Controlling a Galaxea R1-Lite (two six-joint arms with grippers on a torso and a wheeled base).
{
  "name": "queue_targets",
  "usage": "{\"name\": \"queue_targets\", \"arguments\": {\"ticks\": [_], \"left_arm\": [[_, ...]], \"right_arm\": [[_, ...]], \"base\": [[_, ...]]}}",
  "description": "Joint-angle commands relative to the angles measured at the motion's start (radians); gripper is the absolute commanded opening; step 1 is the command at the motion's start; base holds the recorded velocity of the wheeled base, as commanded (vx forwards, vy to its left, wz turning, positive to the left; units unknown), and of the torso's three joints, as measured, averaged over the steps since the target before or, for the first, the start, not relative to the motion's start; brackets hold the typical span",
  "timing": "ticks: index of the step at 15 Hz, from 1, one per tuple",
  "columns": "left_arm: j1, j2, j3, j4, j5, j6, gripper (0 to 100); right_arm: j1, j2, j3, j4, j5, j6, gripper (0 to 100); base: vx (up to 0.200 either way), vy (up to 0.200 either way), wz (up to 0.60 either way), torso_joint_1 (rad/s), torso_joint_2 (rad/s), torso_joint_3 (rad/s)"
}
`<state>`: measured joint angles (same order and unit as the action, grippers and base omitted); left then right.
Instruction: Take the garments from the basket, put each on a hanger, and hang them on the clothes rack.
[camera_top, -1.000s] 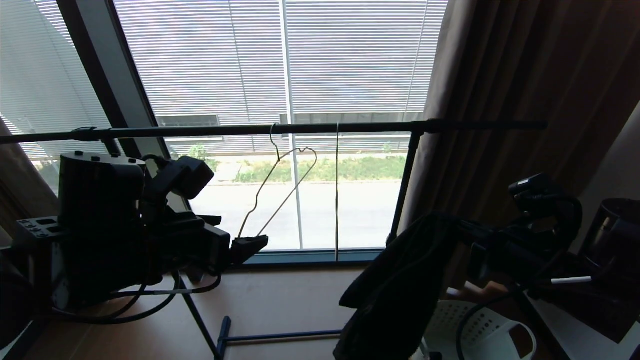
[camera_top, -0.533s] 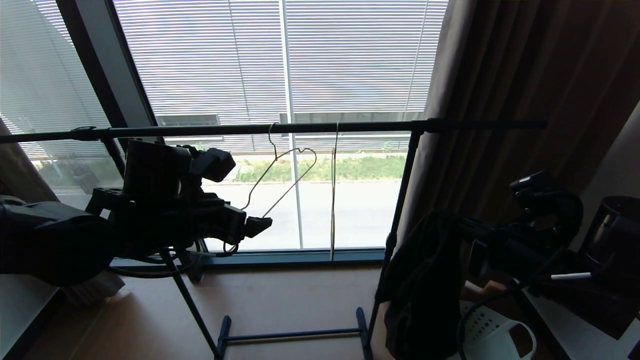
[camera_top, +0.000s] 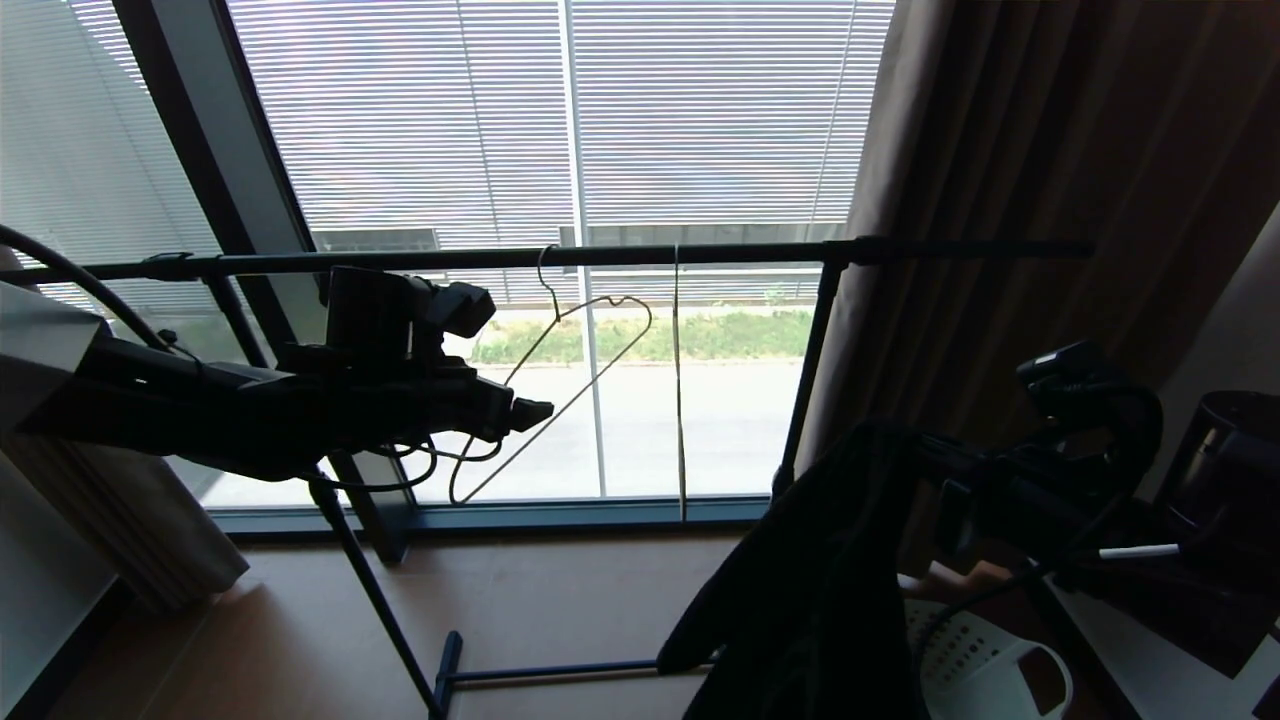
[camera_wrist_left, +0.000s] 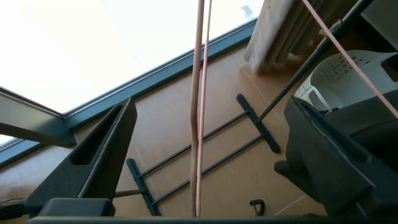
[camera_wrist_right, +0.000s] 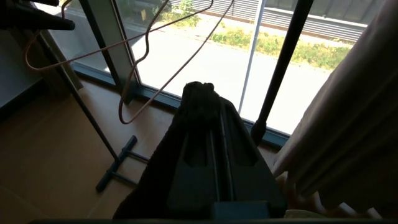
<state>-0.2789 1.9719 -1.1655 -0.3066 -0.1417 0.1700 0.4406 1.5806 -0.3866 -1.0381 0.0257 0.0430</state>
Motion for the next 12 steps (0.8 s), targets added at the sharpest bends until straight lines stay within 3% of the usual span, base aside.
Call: {"name": "queue_targets", "arguments": {"ticks": [1, 12], "left_arm": [[0.018, 0.062, -0.043, 0.0, -0.002, 0.009, 100], [0.0, 0.12, -0.086, 0.0, -0.041, 0.014, 100]], "right_arm": [[0.003, 0.004, 0.003, 0.0, 0.0, 0.002, 0], [0.004, 0.007, 0.008, 0.0, 0.0, 0.002, 0]], "base": [[0.0, 0.0, 0.0, 0.0, 0.0, 0.0], [0.0, 0.0, 0.0, 0.0, 0.0, 0.0]]}}
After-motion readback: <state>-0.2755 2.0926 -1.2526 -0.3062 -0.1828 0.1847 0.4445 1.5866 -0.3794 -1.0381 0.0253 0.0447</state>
